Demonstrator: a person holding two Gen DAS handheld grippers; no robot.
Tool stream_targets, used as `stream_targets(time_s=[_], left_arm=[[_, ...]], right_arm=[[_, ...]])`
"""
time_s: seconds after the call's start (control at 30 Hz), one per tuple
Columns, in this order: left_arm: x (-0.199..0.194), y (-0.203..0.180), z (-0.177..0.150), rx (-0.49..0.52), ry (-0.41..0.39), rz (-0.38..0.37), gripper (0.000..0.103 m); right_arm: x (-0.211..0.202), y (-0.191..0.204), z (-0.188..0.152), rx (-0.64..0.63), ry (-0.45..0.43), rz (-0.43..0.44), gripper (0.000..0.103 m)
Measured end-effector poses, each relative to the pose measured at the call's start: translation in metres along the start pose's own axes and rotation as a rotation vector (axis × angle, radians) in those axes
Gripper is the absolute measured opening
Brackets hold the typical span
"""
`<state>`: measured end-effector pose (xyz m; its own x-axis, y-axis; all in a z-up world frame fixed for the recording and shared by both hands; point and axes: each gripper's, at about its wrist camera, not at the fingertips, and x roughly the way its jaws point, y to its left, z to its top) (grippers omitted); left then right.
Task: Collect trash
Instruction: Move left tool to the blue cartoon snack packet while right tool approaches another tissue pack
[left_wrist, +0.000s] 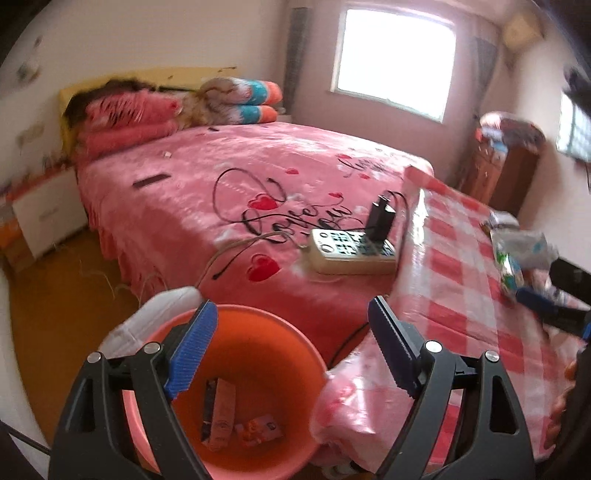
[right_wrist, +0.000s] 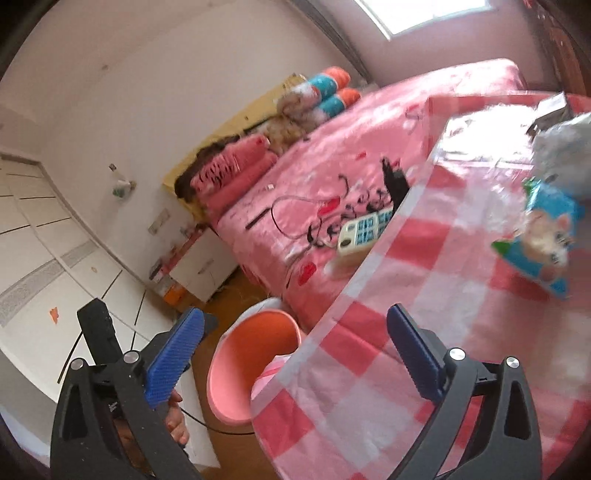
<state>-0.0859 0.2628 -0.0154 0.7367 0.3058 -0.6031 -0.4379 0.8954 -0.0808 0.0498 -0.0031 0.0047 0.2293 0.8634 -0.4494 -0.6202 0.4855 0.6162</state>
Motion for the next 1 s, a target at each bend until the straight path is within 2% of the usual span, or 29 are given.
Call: stream_targets(time_s=[0.07, 0.13, 0.3, 0.6, 1.0], left_arm=[[-0.003, -0.016, 0.003, 0.056, 0.013, -0.016, 0.084], [-0.005, -0.034, 0.003, 0.11, 0.022, -0.011, 0.084], [-0.009, -0.066, 0.002, 0.168, 0.03, -0.023, 0.084], [-0.022, -0.124, 0.006, 0.289, 0.023, -0.056, 0.084], [-0.024, -0.186, 0.013, 0.371, 0.037, -0.095, 0.084]], right_arm=[[-0.005, -0.006, -0.003, 0.014, -0.001, 0.01, 0.098], [-0.014, -0.015, -0.006, 0.022, -0.016, -0.022, 0.098], [-0.032, -0.033, -0.013, 0.05, -0.037, -0.064, 0.098], [-0.074, -0.051, -0.011, -0.012, -0.128, -0.198, 0.098], [-0.117, -0.097, -0.005, 0.065, -0.185, -0.315, 0.098]])
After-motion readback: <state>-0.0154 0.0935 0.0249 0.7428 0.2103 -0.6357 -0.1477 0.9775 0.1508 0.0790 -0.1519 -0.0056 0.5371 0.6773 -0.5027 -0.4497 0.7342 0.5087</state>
